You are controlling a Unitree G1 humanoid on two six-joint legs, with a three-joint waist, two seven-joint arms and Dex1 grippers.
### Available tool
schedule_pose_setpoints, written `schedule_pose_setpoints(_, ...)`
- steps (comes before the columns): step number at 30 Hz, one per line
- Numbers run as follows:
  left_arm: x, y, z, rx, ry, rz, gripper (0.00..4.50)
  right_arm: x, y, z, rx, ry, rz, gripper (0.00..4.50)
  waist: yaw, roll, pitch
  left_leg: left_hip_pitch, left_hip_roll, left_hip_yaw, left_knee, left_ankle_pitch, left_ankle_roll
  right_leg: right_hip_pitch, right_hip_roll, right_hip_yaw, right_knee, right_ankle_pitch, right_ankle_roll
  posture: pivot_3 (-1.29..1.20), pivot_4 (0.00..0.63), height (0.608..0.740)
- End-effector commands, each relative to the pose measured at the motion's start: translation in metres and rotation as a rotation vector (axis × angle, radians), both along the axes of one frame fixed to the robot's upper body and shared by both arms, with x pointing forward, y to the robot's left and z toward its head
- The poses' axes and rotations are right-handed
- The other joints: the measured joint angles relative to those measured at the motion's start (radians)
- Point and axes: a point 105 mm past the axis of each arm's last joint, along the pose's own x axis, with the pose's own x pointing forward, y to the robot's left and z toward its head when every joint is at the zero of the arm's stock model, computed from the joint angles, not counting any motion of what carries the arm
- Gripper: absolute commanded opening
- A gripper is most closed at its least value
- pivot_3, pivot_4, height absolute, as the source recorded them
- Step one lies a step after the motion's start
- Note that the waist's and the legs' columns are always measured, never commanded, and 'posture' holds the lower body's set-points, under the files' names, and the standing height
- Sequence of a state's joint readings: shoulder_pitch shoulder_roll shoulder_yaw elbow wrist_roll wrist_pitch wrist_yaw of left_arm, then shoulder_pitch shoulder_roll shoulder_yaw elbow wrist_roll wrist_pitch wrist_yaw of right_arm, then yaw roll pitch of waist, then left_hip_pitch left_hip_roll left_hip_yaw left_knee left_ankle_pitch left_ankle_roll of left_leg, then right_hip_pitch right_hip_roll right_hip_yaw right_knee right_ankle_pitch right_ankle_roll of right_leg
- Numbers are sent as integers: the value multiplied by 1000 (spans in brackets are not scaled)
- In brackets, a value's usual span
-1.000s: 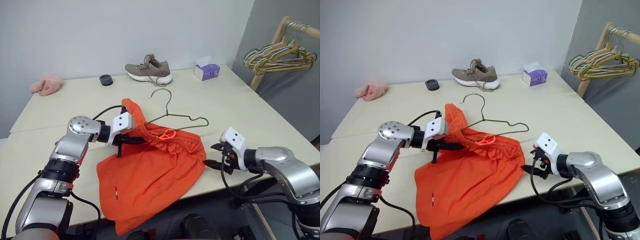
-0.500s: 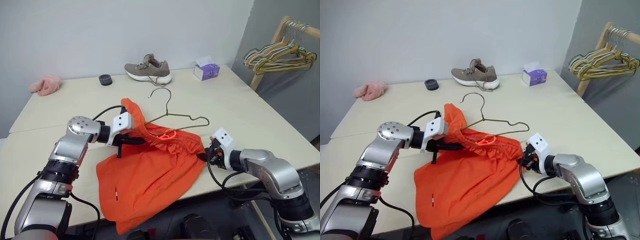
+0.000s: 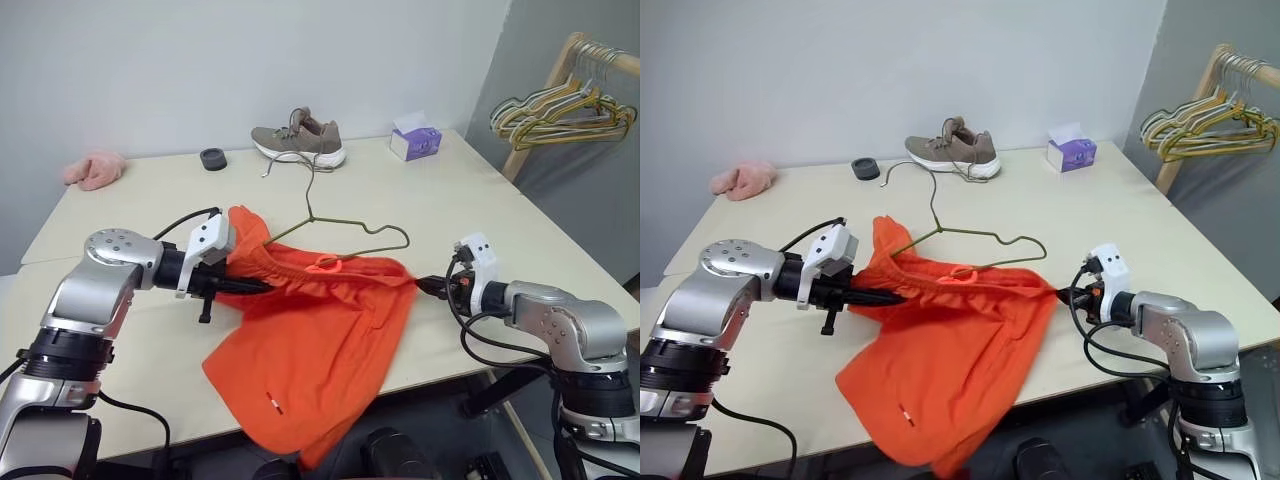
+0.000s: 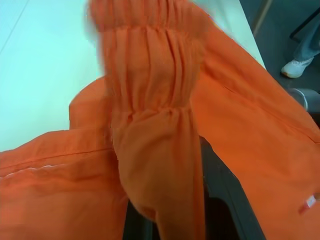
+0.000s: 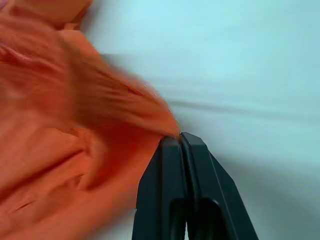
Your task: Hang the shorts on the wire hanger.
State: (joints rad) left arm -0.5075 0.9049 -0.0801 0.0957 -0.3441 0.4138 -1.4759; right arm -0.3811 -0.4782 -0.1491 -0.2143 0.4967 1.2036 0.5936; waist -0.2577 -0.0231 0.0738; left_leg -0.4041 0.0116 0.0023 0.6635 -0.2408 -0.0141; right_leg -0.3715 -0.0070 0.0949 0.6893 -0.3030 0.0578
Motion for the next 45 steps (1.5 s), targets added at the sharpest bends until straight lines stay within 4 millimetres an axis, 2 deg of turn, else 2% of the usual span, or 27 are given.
schedule_pose_setpoints(1, -8, 5, 11, 22, -10, -40, 0, 5, -3, 19, 51, -25, -25, 65, 0, 0, 0, 0, 0, 0, 0, 0, 0, 0, 0, 0, 0, 0, 0, -222, 26, 740)
schedule_pose_setpoints(9, -8, 7, 7, 40, -12, -39, 0, -1, 6, 24, 12, -72, 44, 65, 7, 0, 0, 0, 0, 1, 0, 0, 0, 0, 0, 1, -1, -2, 3, -224, 27, 740)
schedule_pose_setpoints(12, 1, 7, 8, 30, -42, 2, 0, -13, 12, 19, -198, -206, 207, 65, 8, 1, 0, -1, 0, 1, -1, 0, 0, 0, 0, 1, -2, -2, 3, -225, 27, 740)
schedule_pose_setpoints(13, 4, 7, 8, 26, -53, 14, 0, -16, 12, 17, -245, -234, 231, 234, 9, 0, 0, -1, 0, 1, -1, 0, 0, 0, 0, 0, -4, -2, 4, -227, 28, 740)
schedule_pose_setpoints(15, 7, 6, 9, 16, -66, 26, 0, -19, 10, 13, -289, -255, 257, 636, 9, 0, 0, -1, 1, 0, -1, 0, 0, 0, 0, 0, -5, -2, 4, -227, 28, 740)
schedule_pose_setpoints(19, 9, 6, 10, 7, -77, 35, 0, -26, 16, 12, -284, -291, 316, 2004, 7, 0, 0, -3, 0, 2, -1, 0, 0, 0, 0, 1, -7, -2, 4, -228, 28, 740)
schedule_pose_setpoints(23, 11, 4, 11, -3, -83, 39, 0, -11, 19, 13, -246, -305, 227, 3380, 5, 0, 0, -2, 1, 1, -1, 0, 0, 0, 0, 1, -7, -2, 4, -230, 25, 740)
schedule_pose_setpoints(26, 11, 4, 11, -5, -86, 39, 0, -7, 29, 11, -197, -282, 229, 4414, 7, 0, 0, -2, 1, 0, -1, 0, 0, 0, 1, 1, -6, -2, 4, -229, 23, 740)
schedule_pose_setpoints(34, 11, 3, 11, -6, -91, 41, 0, 6, 52, -2, -146, -229, 268, 4414, 6, 0, 0, -3, 1, 0, -1, 0, 0, 0, 0, 0, -7, 1, -1, -220, 15, 740)
schedule_pose_setpoints(40, 11, 3, 11, -6, -93, 44, 0, 20, 61, -11, -130, -212, 272, 4414, 6, 0, 0, -2, 1, 0, -1, 0, 0, 0, 0, 0, -6, 1, -1, -212, 13, 740)
schedule_pose_setpoints(43, 12, 6, 10, -2, -99, 62, 0, 26, 62, -14, -123, -210, 255, 3816, 7, 0, 0, -3, 1, 0, -1, 0, 0, 0, 0, 0, -6, 1, -1, -202, 10, 740)
schedule_pose_setpoints(45, 12, 8, 9, -2, -102, 74, 0, 27, 61, -12, -112, -216, 250, 3115, 8, 0, 0, -3, 1, -1, -1, 0, 0, 0, 0, -1, -6, 1, -1, -202, 10, 740)
